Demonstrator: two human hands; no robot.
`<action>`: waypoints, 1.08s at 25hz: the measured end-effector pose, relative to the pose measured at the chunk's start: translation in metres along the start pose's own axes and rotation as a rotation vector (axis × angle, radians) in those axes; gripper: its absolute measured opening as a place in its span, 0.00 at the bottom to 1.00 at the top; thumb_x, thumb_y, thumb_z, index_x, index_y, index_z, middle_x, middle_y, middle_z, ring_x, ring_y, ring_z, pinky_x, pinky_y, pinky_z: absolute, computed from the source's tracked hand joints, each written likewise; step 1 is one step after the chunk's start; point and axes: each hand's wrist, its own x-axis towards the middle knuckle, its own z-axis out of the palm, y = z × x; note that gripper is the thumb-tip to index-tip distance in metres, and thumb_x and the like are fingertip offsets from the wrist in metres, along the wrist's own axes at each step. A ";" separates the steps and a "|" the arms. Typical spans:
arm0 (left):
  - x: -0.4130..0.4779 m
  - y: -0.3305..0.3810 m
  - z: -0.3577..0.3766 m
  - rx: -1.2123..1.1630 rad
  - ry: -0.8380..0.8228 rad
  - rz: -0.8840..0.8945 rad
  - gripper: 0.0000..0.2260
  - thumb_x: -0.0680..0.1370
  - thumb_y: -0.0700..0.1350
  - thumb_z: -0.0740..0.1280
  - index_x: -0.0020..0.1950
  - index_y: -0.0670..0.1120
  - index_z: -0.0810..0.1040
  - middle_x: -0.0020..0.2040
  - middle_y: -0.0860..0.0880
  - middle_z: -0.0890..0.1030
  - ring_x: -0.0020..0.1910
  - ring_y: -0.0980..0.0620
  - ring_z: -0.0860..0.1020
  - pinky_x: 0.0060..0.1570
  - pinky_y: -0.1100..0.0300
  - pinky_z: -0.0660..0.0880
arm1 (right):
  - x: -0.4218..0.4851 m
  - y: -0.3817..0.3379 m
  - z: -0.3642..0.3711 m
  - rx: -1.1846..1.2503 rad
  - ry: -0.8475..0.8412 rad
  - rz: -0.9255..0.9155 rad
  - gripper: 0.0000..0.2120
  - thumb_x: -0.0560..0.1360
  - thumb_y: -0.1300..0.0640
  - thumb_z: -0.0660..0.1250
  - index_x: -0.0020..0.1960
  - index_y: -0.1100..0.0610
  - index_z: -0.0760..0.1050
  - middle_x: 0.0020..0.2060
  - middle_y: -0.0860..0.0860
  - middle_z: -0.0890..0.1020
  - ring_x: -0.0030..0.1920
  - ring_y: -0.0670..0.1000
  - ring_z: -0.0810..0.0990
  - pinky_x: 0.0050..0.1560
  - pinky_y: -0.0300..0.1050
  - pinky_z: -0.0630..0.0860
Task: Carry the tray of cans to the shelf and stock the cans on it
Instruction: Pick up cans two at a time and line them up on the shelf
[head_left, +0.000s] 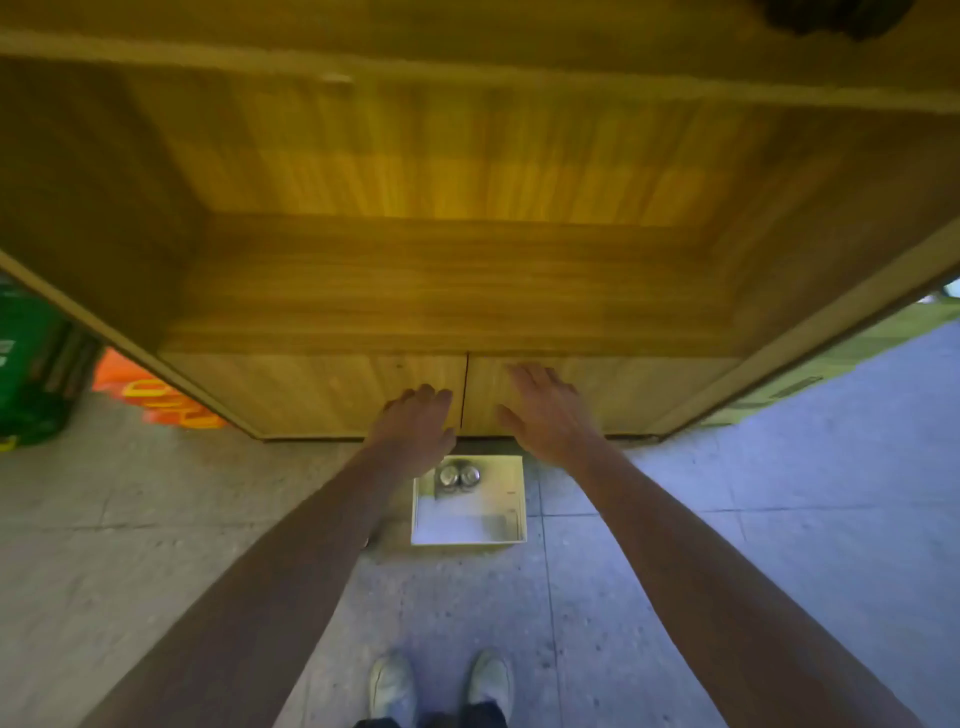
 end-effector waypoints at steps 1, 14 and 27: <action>0.015 -0.012 0.046 -0.031 -0.014 -0.016 0.21 0.80 0.51 0.62 0.71 0.44 0.68 0.64 0.42 0.74 0.64 0.40 0.74 0.59 0.46 0.74 | 0.001 0.009 0.050 0.022 -0.018 0.007 0.29 0.80 0.43 0.61 0.75 0.57 0.63 0.69 0.57 0.72 0.67 0.60 0.73 0.60 0.57 0.75; 0.205 -0.134 0.499 -0.450 0.039 -0.255 0.21 0.73 0.50 0.69 0.63 0.43 0.73 0.59 0.41 0.79 0.58 0.40 0.78 0.52 0.50 0.75 | 0.050 0.106 0.554 0.159 -0.157 0.202 0.39 0.75 0.37 0.67 0.76 0.58 0.59 0.71 0.57 0.72 0.68 0.60 0.73 0.62 0.56 0.74; 0.259 -0.147 0.541 -0.818 0.287 -0.265 0.30 0.61 0.46 0.82 0.61 0.51 0.78 0.52 0.55 0.81 0.49 0.56 0.78 0.42 0.77 0.69 | 0.099 0.102 0.623 0.803 0.140 0.345 0.27 0.63 0.45 0.79 0.59 0.38 0.73 0.50 0.38 0.82 0.52 0.44 0.81 0.50 0.42 0.76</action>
